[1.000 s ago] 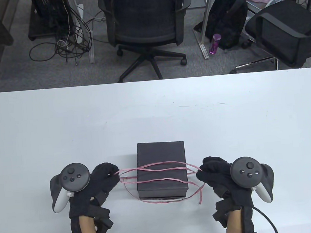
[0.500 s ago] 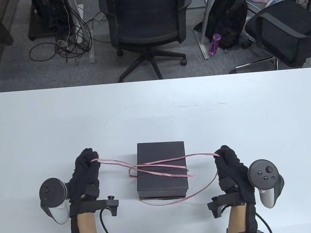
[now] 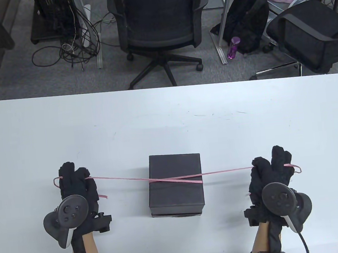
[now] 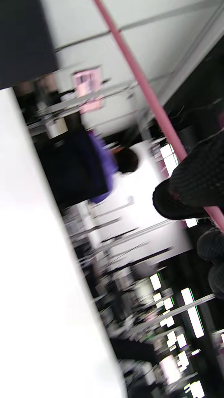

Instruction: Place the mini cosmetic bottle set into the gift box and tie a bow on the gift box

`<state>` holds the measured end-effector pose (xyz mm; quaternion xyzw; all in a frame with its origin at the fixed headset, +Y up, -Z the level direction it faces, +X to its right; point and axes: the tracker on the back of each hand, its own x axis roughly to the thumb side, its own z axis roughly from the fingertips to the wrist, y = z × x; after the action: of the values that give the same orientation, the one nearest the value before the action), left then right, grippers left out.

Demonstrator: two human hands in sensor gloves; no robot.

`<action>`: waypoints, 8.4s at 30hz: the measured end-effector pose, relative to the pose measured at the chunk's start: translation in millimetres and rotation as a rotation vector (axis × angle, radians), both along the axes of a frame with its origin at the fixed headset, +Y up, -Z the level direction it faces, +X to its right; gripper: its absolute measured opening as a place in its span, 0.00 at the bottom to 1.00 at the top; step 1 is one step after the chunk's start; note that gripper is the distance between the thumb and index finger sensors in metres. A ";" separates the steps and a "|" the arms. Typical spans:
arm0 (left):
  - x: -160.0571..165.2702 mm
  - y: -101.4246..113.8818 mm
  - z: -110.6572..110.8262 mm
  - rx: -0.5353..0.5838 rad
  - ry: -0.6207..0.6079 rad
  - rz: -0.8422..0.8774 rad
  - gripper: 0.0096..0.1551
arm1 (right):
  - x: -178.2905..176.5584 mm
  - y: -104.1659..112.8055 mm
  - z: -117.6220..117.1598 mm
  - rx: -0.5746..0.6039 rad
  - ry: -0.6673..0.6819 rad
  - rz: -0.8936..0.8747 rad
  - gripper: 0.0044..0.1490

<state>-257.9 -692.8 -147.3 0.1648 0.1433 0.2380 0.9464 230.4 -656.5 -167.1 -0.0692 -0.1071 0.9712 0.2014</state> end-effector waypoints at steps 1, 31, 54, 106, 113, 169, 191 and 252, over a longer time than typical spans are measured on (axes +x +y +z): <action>-0.1 -5.5 -2.4 -0.038 0.005 0.005 0.21 | 0.4 -5.1 -2.7 -0.053 -0.006 0.007 0.24; 54.4 22.2 -10.1 -0.232 -0.340 0.107 0.38 | -47.5 13.4 0.5 -0.298 0.002 0.203 0.35; 75.3 -16.2 -29.1 -0.356 -0.625 0.218 0.44 | -34.8 -37.6 -23.8 -0.272 0.321 -0.273 0.39; 168.9 40.7 -121.3 -0.532 -0.527 -0.080 0.23 | -108.4 -10.0 -1.9 -0.438 0.879 -0.431 0.26; 133.4 34.3 -108.0 -0.467 -0.424 -0.065 0.24 | -87.2 -16.7 -12.4 -0.409 0.702 -0.450 0.26; 93.0 -79.5 -9.1 -0.333 -0.371 -0.095 0.24 | -124.6 -111.1 -29.8 -0.396 0.464 0.053 0.29; 96.4 -108.4 -13.7 -0.620 -0.354 0.078 0.26 | -116.4 -135.9 -35.2 -0.555 0.450 -0.115 0.32; 70.9 -83.9 -13.0 -0.180 -0.679 0.717 0.51 | -106.2 -111.9 -29.1 -0.479 0.766 -1.214 0.39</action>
<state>-187.0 -776.7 -160.4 -0.0637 -0.1051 0.5753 0.8087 124.2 -768.5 -196.2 0.1843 0.2413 0.6427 0.7034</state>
